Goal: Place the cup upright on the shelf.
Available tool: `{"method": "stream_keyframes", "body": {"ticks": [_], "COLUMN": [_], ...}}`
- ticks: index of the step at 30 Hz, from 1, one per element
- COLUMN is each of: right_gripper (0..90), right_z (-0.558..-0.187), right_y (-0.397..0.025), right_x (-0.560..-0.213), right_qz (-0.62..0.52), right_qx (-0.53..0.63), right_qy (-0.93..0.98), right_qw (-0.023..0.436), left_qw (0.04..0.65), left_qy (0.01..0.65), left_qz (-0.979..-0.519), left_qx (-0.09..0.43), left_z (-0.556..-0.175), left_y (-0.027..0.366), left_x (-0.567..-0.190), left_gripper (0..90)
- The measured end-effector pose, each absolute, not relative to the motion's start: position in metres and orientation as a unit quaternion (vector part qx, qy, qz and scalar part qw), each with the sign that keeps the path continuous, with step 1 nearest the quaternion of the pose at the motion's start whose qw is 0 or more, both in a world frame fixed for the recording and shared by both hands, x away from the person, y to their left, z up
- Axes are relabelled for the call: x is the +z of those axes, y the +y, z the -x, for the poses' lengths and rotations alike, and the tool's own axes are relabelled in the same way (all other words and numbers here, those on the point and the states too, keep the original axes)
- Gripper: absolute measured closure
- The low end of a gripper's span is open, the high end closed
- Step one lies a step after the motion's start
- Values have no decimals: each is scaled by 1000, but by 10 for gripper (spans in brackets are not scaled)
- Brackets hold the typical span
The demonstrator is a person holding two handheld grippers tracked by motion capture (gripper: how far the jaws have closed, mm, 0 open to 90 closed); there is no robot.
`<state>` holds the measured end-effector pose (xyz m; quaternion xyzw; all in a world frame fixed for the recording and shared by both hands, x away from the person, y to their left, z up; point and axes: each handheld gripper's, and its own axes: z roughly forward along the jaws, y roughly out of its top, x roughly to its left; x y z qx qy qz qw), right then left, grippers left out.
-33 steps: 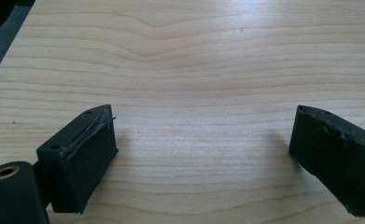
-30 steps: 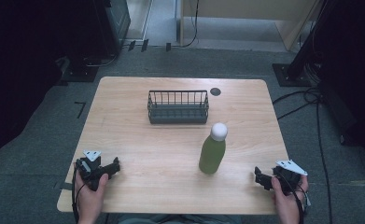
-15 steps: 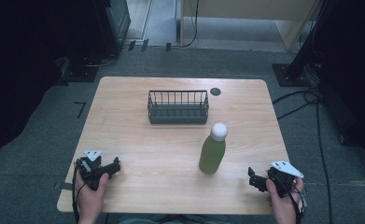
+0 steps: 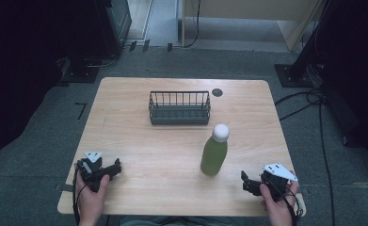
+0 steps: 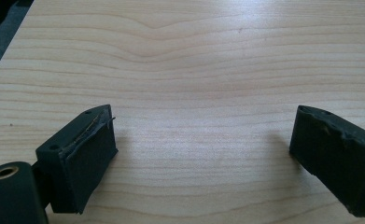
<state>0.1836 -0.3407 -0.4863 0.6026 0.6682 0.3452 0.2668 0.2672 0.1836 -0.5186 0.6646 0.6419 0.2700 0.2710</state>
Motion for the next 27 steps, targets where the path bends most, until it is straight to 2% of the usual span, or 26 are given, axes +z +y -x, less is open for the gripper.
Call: {"method": "stream_keyframes", "body": {"ticks": [27], "right_gripper": [0], "right_z": [-183], "right_y": [-290], "right_x": [-482], "right_qz": [-562], "right_qx": [373], "right_qy": [700], "right_qw": [235], "left_qw": [271], "left_qy": [642], "left_qz": [-665], "left_qx": [270], "left_z": [-267], "left_y": [184], "left_x": [-519], "left_gripper": [74]}}
